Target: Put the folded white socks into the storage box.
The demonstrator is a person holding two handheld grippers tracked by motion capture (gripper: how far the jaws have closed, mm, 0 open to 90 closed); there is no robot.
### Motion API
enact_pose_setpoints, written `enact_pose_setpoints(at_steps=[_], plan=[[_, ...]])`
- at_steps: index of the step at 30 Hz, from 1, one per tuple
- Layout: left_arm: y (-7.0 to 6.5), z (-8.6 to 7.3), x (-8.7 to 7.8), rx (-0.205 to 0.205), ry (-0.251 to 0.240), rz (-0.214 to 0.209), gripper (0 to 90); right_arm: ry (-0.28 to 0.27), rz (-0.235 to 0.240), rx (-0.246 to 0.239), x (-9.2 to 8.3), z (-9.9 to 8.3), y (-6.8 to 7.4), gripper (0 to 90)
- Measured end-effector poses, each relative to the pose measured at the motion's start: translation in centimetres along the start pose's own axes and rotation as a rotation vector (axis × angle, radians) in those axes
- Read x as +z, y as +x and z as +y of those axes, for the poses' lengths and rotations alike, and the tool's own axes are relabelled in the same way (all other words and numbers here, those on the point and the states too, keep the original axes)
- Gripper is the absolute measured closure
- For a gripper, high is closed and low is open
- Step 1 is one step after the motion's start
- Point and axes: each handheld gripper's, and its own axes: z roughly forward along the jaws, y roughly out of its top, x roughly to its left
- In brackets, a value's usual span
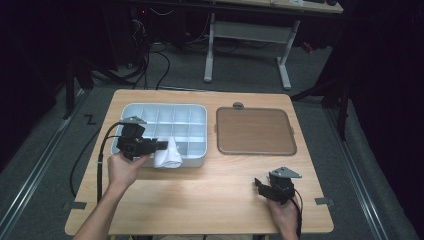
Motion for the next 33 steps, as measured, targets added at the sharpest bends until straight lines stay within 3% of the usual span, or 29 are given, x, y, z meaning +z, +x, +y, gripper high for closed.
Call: enact_pose_setpoints(at_steps=[9,14,22,30,33], plan=[[0.2,1.4,0.0,-0.017,-0.034,-0.01,74.0,0.001,0.0,0.0,0.0,0.0,0.0,37.1],[1.2,1.9,0.4,-0.03,-0.037,0.004,74.0,0.0,0.0,-0.001,0.0,0.0,0.0,37.1],[1.8,2.3,0.8,-0.049,-0.048,-0.002,74.0,0.0,0.0,0.001,0.0,0.0,0.0,37.0],[2.9,2.5,1.7,-0.058,-0.045,0.014,74.0,0.0,0.0,0.002,0.0,0.0,0.0,37.1],[3.3,2.3,2.3,-0.048,-0.037,0.04,74.0,0.0,0.001,0.0,0.0,0.0,0.0,37.4]])
